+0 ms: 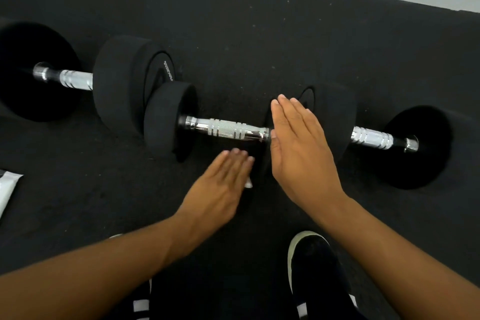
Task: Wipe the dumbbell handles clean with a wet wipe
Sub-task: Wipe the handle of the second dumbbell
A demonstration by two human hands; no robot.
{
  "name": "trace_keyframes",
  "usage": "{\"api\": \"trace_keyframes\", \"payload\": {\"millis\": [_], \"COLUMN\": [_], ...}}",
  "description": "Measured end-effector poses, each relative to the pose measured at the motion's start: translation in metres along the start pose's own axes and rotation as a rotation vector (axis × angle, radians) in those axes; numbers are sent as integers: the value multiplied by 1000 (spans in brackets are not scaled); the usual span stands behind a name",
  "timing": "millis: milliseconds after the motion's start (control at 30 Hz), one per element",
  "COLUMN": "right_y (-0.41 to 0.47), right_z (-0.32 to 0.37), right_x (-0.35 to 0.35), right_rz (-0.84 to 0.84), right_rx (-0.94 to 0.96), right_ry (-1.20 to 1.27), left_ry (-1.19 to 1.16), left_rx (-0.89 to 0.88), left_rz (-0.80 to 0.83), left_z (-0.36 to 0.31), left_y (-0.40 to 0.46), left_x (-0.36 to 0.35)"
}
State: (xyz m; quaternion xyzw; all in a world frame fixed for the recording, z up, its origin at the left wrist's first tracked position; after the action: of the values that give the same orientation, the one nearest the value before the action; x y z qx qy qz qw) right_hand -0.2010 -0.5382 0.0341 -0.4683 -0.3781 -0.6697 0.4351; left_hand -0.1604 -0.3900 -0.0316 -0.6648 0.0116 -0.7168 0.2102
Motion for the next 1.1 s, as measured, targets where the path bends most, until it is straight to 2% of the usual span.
{"api": "trace_keyframes", "payload": {"millis": [100,200,267,500,567,667,833,900,1000,1100], "right_y": [2,2,2,0,1,1,-1,-1,2,2], "right_z": [-2,-3,-3,-5,-4,-4,-3,-3,-3,-3], "right_x": [1,1,1,-1,-1,-1,-1,-1,-2,0], "right_rz": [8,7,-6,22,26,22,4,1,-5,0], "right_rx": [0,11,19,22,23,13,27,25,14,20], "right_ry": [1,-1,-18,7,-2,-8,-1,-7,-12,-22], "left_ry": [-47,-200,-236,-390,-301,-137,-38,-66,-244,-404], "left_rx": [24,-125,-144,203,214,117,-26,13,117,123], "left_rz": [-77,-187,-240,-476,-410,-243,-229,-186,-94,-6], "left_z": [21,20,17,66,68,49,21,20,29,48], "left_y": [5,8,11,39,45,41,21,27,54,79], "left_x": [10,36,58,101,85,46,31,35,51,65]}}
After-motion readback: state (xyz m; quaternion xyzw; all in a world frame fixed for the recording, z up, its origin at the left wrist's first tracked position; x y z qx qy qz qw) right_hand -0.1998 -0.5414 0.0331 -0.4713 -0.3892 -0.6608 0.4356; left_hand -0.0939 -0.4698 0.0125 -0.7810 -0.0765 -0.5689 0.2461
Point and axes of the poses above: each hand's wrist, its own y-axis towards the middle knuckle, its own x-axis out of the back of the hand, z = x × y, the point moved 5 cm from there along y, towards the middle knuckle, and after that the axes turned 6 degrees about y, right-handed, at the moved point
